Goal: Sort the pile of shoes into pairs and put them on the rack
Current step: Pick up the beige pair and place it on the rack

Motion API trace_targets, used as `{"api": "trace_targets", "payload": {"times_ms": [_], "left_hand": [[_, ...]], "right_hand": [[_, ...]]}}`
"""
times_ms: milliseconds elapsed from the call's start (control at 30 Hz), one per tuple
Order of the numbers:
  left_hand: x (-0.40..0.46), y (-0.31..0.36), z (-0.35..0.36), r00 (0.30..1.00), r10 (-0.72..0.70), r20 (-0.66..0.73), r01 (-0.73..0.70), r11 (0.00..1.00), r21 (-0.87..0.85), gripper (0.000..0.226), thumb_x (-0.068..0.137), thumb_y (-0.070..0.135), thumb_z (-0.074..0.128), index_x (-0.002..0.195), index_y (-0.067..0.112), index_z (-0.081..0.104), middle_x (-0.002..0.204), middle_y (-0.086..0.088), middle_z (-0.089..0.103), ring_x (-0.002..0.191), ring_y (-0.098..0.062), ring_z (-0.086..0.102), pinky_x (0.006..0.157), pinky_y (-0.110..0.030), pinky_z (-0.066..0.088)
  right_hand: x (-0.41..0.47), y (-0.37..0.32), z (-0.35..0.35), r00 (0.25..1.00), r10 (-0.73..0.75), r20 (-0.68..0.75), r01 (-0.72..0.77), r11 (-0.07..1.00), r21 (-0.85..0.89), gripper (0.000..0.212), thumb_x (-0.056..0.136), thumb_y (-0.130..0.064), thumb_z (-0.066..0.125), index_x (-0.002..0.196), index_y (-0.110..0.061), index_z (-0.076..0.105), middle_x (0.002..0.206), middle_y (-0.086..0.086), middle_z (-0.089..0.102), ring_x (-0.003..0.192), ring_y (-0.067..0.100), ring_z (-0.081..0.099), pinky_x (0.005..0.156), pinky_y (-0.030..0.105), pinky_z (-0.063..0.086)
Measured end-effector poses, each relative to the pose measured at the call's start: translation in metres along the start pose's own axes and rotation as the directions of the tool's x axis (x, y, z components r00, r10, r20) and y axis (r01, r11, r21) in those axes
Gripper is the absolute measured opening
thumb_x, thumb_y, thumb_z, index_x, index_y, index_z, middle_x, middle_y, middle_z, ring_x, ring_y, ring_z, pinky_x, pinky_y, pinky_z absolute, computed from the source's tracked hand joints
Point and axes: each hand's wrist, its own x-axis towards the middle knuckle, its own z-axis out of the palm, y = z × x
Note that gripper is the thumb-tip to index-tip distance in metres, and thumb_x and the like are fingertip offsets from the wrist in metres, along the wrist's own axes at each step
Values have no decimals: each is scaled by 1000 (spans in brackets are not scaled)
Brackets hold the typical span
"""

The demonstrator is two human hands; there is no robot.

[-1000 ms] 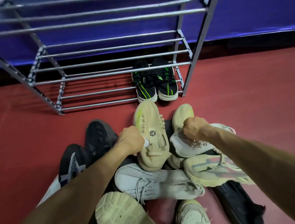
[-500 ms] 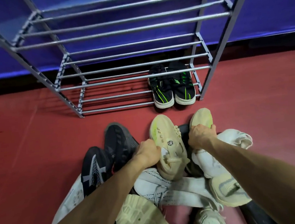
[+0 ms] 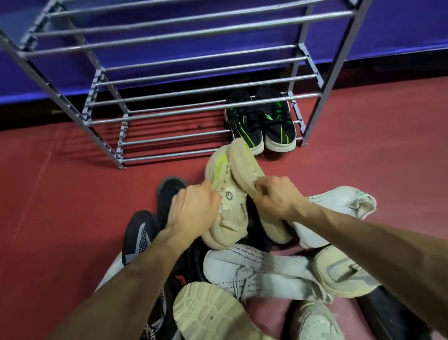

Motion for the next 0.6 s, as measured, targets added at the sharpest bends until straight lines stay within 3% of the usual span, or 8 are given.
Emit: {"api": "trace_targets", "payload": {"times_ms": [100,167,267,367,400,500,600], "left_hand": [[-4,-21,-5,992,-113,51,116,992,-53,33,90,27,43,60,14,37,66,-11,55,70,-38,57,58,-35,36],[-3,-28,-3,972,-214,99,225,968,-112,37,88,27,47,56,14,35,61,-7,48,65,-34,51,58,-34,38],[5,-31,0,923,-319,216,354,924,-146,39,88,28,50,54,14,36,62,-5,45,64,-29,47,60,-33,40],[8,-25,-2,871,-357,338,391,920,-36,35,87,37,51,60,16,43,74,-6,54,74,-30,56,65,-33,47],[8,-24,-2,856,-366,366,393,919,0,34,87,41,52,64,16,46,77,-7,57,75,-30,58,67,-33,49],[6,-25,-5,833,-396,387,406,912,59,28,88,39,51,80,12,52,77,-6,57,72,-27,60,65,-32,48],[-2,-28,-4,850,-409,332,426,904,22,29,91,30,44,86,4,56,73,-9,59,66,-27,57,62,-31,45]], "right_hand": [[-3,-5,-1,976,178,125,-211,920,332,7,84,-16,51,81,-13,56,75,6,64,65,28,61,63,36,52],[1,-4,5,918,325,227,-393,827,403,22,77,-8,50,98,-5,57,83,14,68,64,32,68,55,37,56],[1,-13,14,865,391,313,-433,898,76,27,81,-6,52,101,6,67,88,15,71,70,27,66,60,30,56],[0,-22,18,888,362,283,-273,911,-309,32,82,-11,59,113,-1,62,111,13,67,104,28,64,90,32,52],[2,-22,18,896,343,281,-218,893,-394,34,80,-13,63,112,-3,62,109,10,67,106,27,64,93,32,50],[0,-12,9,875,356,329,-170,861,-479,38,73,-21,67,108,-5,65,88,5,60,89,25,64,73,29,51],[-2,-2,3,899,310,310,-174,901,-396,34,85,-25,55,112,-6,64,106,11,63,105,31,61,86,36,51]]}}
